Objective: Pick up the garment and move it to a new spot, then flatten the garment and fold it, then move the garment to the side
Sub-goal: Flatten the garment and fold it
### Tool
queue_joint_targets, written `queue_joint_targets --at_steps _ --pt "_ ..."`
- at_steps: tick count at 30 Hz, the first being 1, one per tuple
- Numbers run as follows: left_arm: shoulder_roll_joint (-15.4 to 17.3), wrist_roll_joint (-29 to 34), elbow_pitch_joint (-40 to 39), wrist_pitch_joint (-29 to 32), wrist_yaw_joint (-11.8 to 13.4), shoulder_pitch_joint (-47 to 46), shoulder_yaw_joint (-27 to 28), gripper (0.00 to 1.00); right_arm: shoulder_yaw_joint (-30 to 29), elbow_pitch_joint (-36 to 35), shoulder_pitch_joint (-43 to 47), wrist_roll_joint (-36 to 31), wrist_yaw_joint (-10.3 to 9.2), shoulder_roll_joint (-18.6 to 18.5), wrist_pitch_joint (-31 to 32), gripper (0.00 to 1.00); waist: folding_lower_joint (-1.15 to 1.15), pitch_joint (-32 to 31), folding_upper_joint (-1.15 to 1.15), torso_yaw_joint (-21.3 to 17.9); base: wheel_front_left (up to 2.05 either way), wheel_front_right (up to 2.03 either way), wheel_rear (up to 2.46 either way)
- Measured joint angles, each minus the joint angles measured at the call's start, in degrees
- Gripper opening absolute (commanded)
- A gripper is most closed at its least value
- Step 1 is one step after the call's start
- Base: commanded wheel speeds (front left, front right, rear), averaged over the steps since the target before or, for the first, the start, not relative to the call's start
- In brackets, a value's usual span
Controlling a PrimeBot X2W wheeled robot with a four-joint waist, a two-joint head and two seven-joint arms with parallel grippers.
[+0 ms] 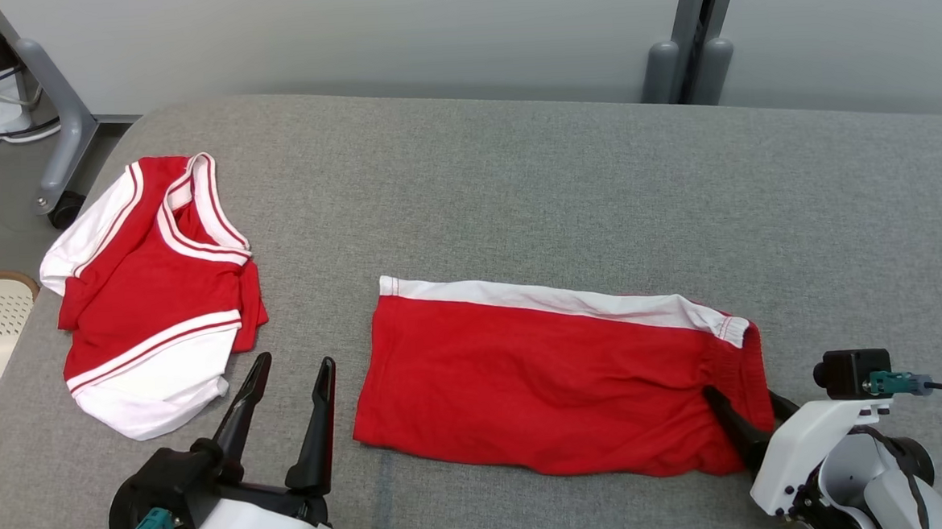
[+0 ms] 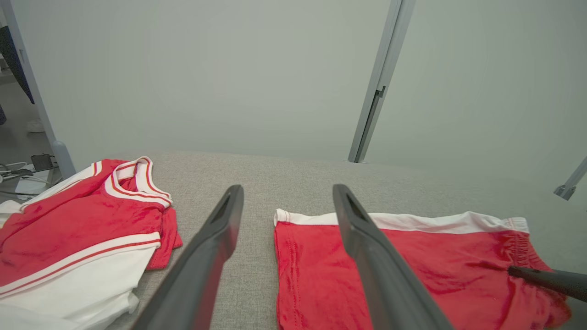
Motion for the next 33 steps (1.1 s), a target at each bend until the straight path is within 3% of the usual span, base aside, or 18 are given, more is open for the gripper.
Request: queue_joint_targets --at_steps 8,11,12,13,14,15,25,33 --pt "-0.6 0.4 0.8 0.0 -1.0 -0.4 0.4 1.00 -2.5 1.3 -0.2 1.2 0.14 1.5 2.1 1.00 0.00 0.4 0.00 -0.2 0.00 0.00 0.00" --pt "-0.8 0.6 1.2 0.0 -1.6 -0.8 0.5 1.00 -3.8 2.1 -0.8 4.5 0.13 3.2 4.4 1.00 0.00 0.4 0.00 -0.4 0.00 0.00 0.00" --pt "-0.9 0.6 1.4 0.0 -1.7 -0.9 0.6 1.00 -3.9 2.7 -1.3 5.7 0.12 4.0 5.7 0.45 0.00 0.3 0.00 -0.5 0.00 0.00 0.00" --pt "-0.9 0.6 1.6 0.0 -1.8 -0.9 0.6 1.00 -3.9 2.9 -1.5 6.2 0.11 4.3 6.0 0.31 0.00 0.2 0.00 -0.5 0.00 0.00 0.00" --pt "-0.9 0.6 1.8 0.0 -2.0 -0.9 0.6 1.00 -3.8 3.3 -1.7 6.6 0.04 4.6 6.2 0.04 0.00 0.1 0.00 -0.5 0.00 0.00 0.00" --pt "-0.9 0.6 1.9 0.0 -2.0 -0.9 0.6 1.00 -3.6 3.6 -1.9 7.2 0.01 5.1 6.5 0.00 0.00 0.0 0.00 -0.5 0.00 0.00 0.00" --pt "-1.3 0.6 2.4 0.0 -2.3 -1.1 0.8 1.00 -3.2 3.8 -2.4 9.7 -0.03 6.3 4.4 0.00 0.00 -1.4 0.00 -0.1 0.00 0.00 0.00" --pt "-1.5 0.7 2.1 0.0 -2.3 -0.1 1.2 1.00 -8.5 -1.3 1.3 16.7 -0.03 2.5 7.2 0.00 0.00 -2.8 0.00 -2.3 0.00 0.00 0.00"
